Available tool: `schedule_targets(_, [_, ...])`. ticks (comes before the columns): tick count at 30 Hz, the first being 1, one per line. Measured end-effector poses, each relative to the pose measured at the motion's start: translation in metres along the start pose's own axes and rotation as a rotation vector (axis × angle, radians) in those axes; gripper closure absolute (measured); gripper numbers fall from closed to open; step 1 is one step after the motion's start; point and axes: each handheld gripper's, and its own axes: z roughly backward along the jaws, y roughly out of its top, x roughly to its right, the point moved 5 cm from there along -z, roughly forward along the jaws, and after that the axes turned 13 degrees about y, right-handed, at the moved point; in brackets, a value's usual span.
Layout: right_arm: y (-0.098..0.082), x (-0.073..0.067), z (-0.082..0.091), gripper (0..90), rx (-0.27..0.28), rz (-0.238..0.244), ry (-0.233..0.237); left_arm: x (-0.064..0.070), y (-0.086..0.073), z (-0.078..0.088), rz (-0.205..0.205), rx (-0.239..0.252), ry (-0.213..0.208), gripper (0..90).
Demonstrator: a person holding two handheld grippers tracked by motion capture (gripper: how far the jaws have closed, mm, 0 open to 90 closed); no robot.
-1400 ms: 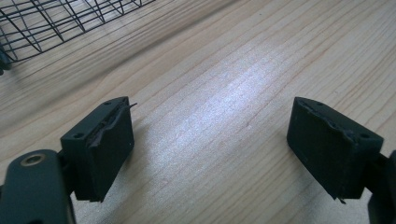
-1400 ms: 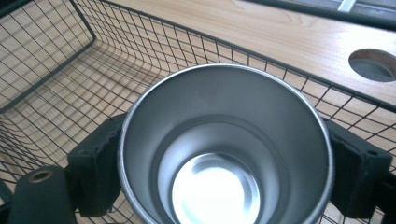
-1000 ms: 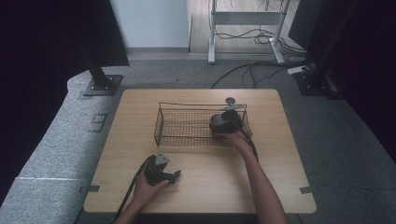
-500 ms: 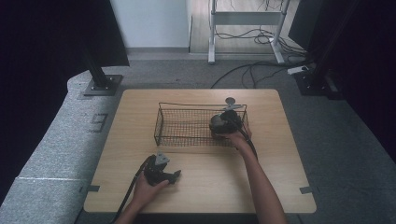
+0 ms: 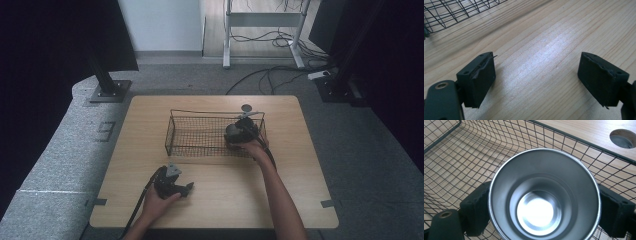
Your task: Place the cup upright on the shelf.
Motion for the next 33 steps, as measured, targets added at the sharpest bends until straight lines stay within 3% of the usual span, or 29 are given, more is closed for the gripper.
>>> schedule_targets(11, [0.003, -0.002, 0.004, 8.1, 0.022, 0.004, -0.016, 0.0, 0.0, 0.0, 0.0, 0.0, 0.0, 14.6])
schedule_targets(19, [0.009, -0.005, 0.018, 7.6, 0.126, 0.001, -0.011, 0.0, 0.0, 0.0, 0.0, 0.0, 0.0, 14.6])
schedule_targets(27, [0.007, -0.008, 0.026, 8.3, 0.17, -0.002, -0.004, 0.0, 0.0, 0.0, -0.002, -0.001, 0.001, 14.7])
schedule_targets(28, [0.006, -0.009, 0.031, 9.6, 0.201, -0.004, 0.004, 0.0, 0.0, 0.0, -0.002, -0.001, 0.001, 14.6])
schedule_targets(33, [0.005, -0.011, 0.038, 10.2, 0.238, 0.0, 0.013, 0.0, 0.0, 0.0, -0.001, -0.001, 0.0, 14.6])
